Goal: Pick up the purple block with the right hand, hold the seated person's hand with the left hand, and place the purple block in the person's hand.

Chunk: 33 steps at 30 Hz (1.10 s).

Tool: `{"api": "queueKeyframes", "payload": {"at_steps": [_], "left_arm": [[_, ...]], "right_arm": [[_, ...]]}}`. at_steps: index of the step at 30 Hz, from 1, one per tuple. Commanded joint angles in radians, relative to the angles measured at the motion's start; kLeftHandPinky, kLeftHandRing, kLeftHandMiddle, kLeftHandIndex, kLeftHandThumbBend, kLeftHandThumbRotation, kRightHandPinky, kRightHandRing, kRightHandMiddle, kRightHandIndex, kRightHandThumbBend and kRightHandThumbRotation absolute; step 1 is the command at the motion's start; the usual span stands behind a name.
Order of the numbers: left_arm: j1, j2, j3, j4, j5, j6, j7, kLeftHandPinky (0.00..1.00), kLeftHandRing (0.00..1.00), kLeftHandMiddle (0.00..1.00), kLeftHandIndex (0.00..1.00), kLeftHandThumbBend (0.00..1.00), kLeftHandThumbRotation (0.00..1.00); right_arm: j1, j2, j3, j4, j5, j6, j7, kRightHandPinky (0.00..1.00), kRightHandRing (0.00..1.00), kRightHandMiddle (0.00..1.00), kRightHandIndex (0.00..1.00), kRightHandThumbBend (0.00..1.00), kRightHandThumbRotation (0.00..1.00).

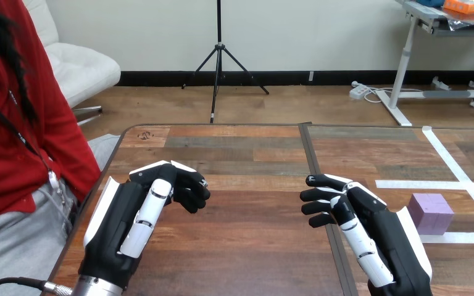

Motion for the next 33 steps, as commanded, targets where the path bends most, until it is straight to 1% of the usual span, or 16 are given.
{"api": "queueKeyframes", "payload": {"at_steps": [1, 14, 19, 22, 23, 25, 26, 28, 31, 33], "left_arm": [[-0.056, 0.010, 0.017, -0.034, 0.000, -0.008, 0.000, 0.45, 0.49, 0.51, 0.49, 0.33, 1.00], [-0.059, 0.009, 0.018, -0.033, 0.006, -0.003, 0.005, 0.44, 0.49, 0.51, 0.49, 0.33, 1.00], [-0.064, 0.010, 0.020, -0.032, 0.008, 0.002, 0.007, 0.43, 0.49, 0.51, 0.49, 0.33, 1.00], [-0.066, 0.010, 0.020, -0.031, 0.009, 0.004, 0.008, 0.43, 0.49, 0.51, 0.49, 0.34, 1.00], [-0.067, 0.010, 0.020, -0.031, 0.009, 0.005, 0.008, 0.43, 0.49, 0.51, 0.49, 0.34, 1.00], [-0.069, 0.009, 0.021, -0.031, 0.010, 0.006, 0.009, 0.42, 0.49, 0.51, 0.49, 0.34, 0.99], [-0.070, 0.009, 0.020, -0.031, 0.009, 0.006, 0.008, 0.42, 0.48, 0.51, 0.49, 0.34, 0.99], [-0.072, 0.008, 0.020, -0.029, 0.007, 0.006, 0.007, 0.42, 0.48, 0.50, 0.49, 0.34, 0.99], [-0.073, 0.007, 0.020, -0.028, 0.006, 0.006, 0.006, 0.41, 0.48, 0.51, 0.49, 0.32, 0.99], [-0.075, 0.008, 0.020, -0.028, 0.010, 0.005, 0.007, 0.41, 0.48, 0.51, 0.49, 0.32, 0.99]], "right_arm": [[-0.042, -0.010, -0.005, -0.048, 0.002, -0.013, -0.003, 0.58, 0.64, 0.68, 0.71, 0.58, 0.82], [-0.050, -0.011, -0.007, -0.036, -0.005, -0.009, -0.006, 0.58, 0.65, 0.68, 0.71, 0.58, 0.81], [-0.069, -0.017, -0.012, -0.023, -0.020, -0.005, -0.010, 0.58, 0.65, 0.68, 0.71, 0.57, 0.81], [-0.087, -0.027, -0.020, -0.014, -0.047, -0.001, -0.020, 0.58, 0.65, 0.68, 0.71, 0.56, 0.81], [-0.099, -0.035, -0.026, -0.007, -0.068, 0.001, -0.028, 0.58, 0.65, 0.69, 0.71, 0.56, 0.81], [-0.113, -0.044, -0.032, 0.001, -0.092, 0.005, -0.038, 0.59, 0.66, 0.69, 0.72, 0.56, 0.82], [-0.127, -0.054, -0.038, 0.007, -0.109, 0.014, -0.045, 0.59, 0.66, 0.70, 0.72, 0.56, 0.82], [-0.142, -0.064, -0.044, 0.014, -0.126, 0.027, -0.053, 0.61, 0.68, 0.71, 0.73, 0.57, 0.83], [-0.177, -0.088, -0.058, 0.031, -0.162, 0.043, -0.068, 0.64, 0.71, 0.74, 0.75, 0.59, 0.85], [-0.207, -0.114, -0.068, 0.047, -0.199, 0.052, -0.080, 0.66, 0.72, 0.75, 0.76, 0.59, 0.86]]}}
